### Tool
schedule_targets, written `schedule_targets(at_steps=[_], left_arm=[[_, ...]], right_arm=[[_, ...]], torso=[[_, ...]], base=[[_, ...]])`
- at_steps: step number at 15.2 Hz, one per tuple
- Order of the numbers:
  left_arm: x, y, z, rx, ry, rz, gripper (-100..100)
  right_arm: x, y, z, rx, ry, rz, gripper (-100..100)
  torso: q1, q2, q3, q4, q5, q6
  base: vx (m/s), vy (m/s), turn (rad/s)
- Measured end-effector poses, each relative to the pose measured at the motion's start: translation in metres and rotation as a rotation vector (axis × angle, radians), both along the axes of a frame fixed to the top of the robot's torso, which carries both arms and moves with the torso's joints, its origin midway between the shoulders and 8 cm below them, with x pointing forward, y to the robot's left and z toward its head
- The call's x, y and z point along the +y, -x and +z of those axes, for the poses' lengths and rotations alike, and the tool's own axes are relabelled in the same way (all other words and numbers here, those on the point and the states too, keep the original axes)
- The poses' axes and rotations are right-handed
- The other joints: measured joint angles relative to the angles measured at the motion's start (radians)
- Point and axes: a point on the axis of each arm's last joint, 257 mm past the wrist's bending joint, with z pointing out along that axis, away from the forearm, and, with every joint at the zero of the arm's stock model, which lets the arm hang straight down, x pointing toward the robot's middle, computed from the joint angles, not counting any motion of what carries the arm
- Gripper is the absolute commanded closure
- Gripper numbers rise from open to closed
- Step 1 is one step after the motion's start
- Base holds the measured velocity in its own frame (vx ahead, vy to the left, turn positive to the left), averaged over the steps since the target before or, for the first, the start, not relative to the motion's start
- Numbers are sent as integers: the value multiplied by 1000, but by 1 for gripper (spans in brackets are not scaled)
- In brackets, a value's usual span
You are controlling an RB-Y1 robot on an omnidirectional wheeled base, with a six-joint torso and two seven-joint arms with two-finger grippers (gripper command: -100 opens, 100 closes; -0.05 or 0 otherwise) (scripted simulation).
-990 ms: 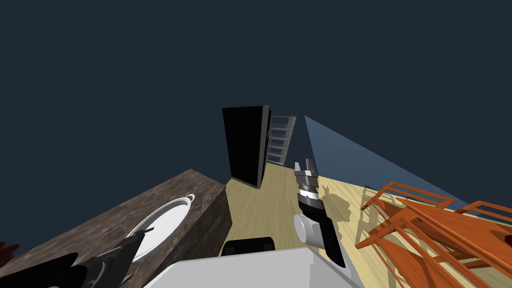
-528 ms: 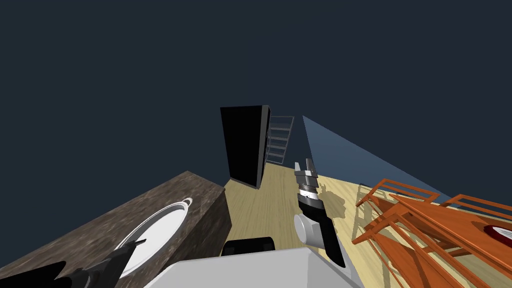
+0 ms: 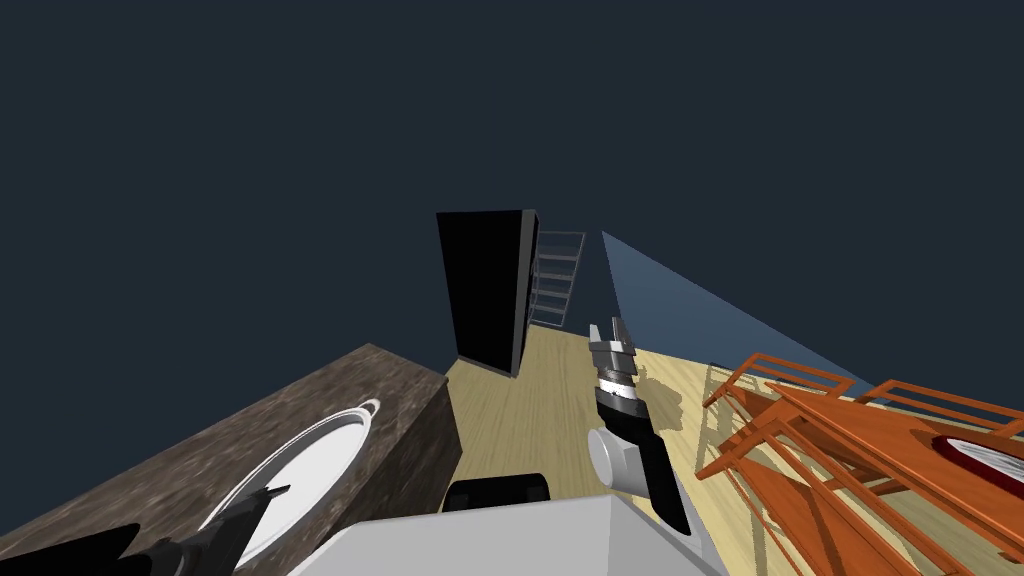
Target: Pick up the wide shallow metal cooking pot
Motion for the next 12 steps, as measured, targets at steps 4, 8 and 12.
schedule_targets(at_steps=[4, 8, 12], left_arm=[[2, -1, -4, -2, -2, 1, 100], [1, -1, -1, -5, -2, -1, 100], [-6, 3, 12, -1, -1, -8, 100]], right_arm=[[0, 0, 0, 0, 0, 0, 0], [0, 0, 0, 0, 0, 0, 0], [0, 0, 0, 0, 0, 0, 0]], torso=[[1, -1, 0, 0, 0, 0], [2, -2, -1, -1, 0, 0], [1, -3, -2, -1, -1, 0]], base=[[-3, -3, 1], [7, 7, 22], [15, 13, 25]])
